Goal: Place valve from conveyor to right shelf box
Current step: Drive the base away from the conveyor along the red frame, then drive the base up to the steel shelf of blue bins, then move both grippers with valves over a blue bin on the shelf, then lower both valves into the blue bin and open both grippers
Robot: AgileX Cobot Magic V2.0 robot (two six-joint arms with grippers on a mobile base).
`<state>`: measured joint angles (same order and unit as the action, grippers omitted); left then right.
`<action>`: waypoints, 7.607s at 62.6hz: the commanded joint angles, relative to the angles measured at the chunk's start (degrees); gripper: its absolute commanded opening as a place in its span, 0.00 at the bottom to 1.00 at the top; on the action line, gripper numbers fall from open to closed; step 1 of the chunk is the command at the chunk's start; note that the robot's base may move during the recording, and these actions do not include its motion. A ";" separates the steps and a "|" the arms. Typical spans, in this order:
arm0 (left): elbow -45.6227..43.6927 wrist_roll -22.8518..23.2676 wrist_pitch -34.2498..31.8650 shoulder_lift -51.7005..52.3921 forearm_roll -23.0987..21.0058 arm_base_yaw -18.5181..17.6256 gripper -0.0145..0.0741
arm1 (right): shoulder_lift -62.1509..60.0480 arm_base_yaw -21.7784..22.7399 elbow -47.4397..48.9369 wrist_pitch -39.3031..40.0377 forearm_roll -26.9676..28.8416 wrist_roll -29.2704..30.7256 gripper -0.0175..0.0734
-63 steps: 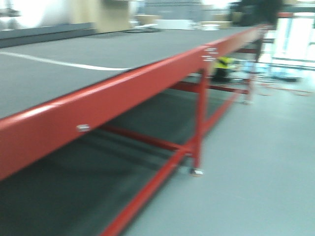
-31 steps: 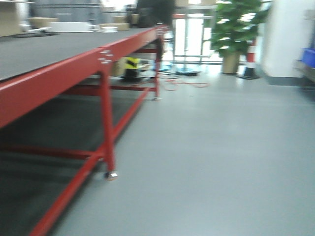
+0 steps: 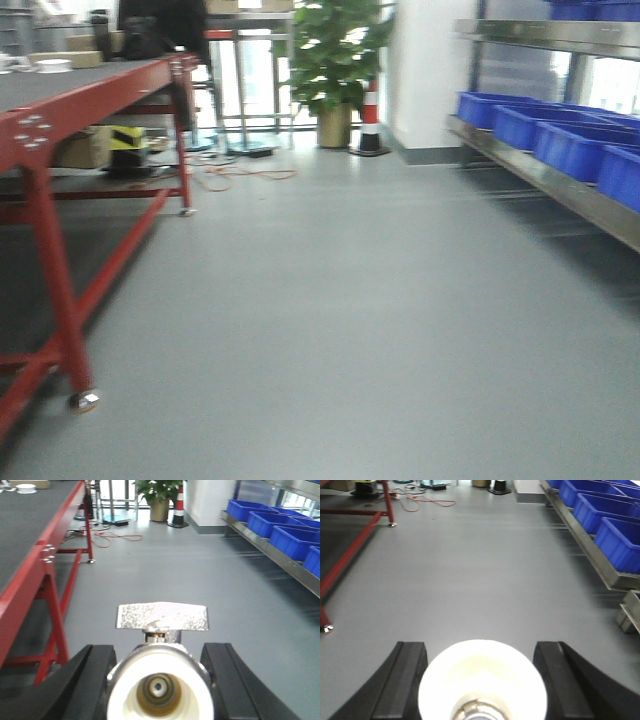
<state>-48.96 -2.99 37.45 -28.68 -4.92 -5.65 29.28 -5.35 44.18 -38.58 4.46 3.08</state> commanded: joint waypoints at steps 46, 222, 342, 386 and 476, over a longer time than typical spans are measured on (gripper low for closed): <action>-0.47 0.02 -3.05 0.47 -0.43 -0.12 0.04 | -0.56 0.25 0.40 3.98 -0.24 0.01 0.01; -0.47 0.02 -3.05 0.47 -0.43 -0.12 0.04 | -0.56 0.25 0.40 3.98 -0.24 0.01 0.01; -0.47 0.02 -3.05 0.47 -0.43 -0.12 0.04 | -0.56 0.25 0.40 3.98 -0.24 0.01 0.01; -0.47 0.02 -3.44 0.47 -0.43 -0.12 0.04 | -0.56 0.25 0.40 5.91 -0.01 0.01 0.01; -61.98 2.25 12.21 -66.28 -4.81 -24.12 0.04 | 57.28 -22.35 50.50 11.02 2.02 0.01 0.01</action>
<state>-106.46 -5.74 48.47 -92.31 -14.25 -28.16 84.85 -27.60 93.03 -32.87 6.73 3.08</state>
